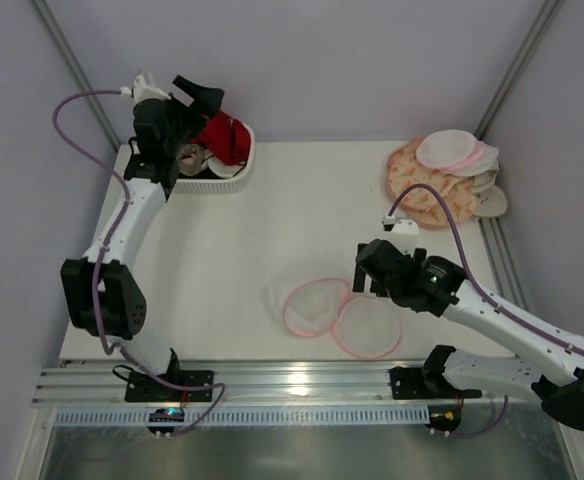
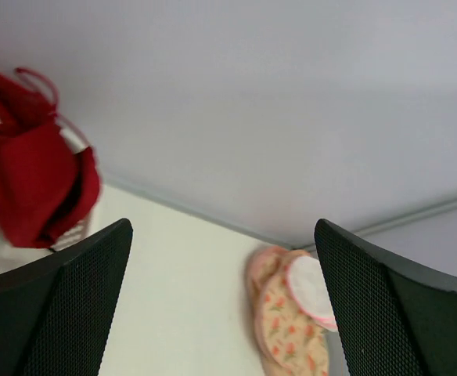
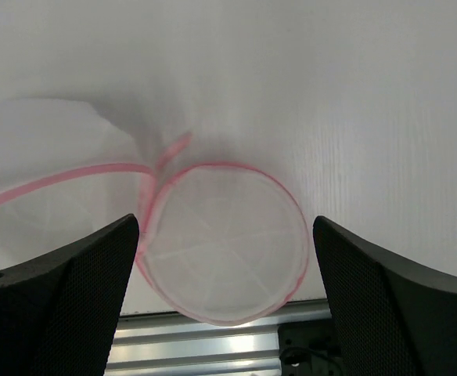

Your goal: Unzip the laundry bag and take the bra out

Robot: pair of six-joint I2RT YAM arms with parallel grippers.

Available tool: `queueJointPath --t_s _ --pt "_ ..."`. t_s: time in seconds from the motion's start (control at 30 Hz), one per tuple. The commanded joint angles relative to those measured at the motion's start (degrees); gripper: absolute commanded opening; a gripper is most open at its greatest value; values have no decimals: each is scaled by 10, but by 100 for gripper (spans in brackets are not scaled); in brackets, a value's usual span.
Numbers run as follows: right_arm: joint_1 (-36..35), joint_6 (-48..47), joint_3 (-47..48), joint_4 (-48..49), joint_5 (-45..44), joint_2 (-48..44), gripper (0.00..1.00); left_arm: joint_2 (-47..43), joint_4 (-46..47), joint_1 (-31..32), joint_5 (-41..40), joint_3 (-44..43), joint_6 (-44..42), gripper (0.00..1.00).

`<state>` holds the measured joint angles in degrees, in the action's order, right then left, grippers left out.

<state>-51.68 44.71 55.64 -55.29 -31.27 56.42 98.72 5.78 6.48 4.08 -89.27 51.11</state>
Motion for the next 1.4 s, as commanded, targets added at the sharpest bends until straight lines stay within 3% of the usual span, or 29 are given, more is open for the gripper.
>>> queueJointPath --t_s 0.0,0.3,0.5,0.77,0.83,0.87,0.93,0.97,1.0,1.23,1.37 --pt "10 205 -3 -140 -76 46 95 -105 48 24 27 94 10 99" --pt "9 421 -146 -153 -8 24 94 -321 25 113 55 260 7 99" --pt "7 449 -229 -95 45 2 91 -404 -8 146 85 333 14 99" --pt "-3 425 -267 20 87 51 83 -512 -71 152 88 386 1 100" --pt "-5 413 -265 43 88 58 72 -524 -74 152 93 397 2 99" --pt "-6 406 -265 48 86 55 52 -532 -75 152 95 400 4 99" --pt "-10 405 -259 48 77 41 30 -537 -82 152 98 401 2 100" --pt "-11 405 -250 41 64 35 12 -541 -89 152 100 402 0 99" --pt "-13 405 -243 32 55 22 6 -543 -90 152 105 402 0 99" --pt "-18 351 -135 -113 -34 -30 4 -555 -103 152 117 398 0 99" --pt "-17 308 -27 -196 -91 -23 4 -561 -123 152 120 395 -5 100"
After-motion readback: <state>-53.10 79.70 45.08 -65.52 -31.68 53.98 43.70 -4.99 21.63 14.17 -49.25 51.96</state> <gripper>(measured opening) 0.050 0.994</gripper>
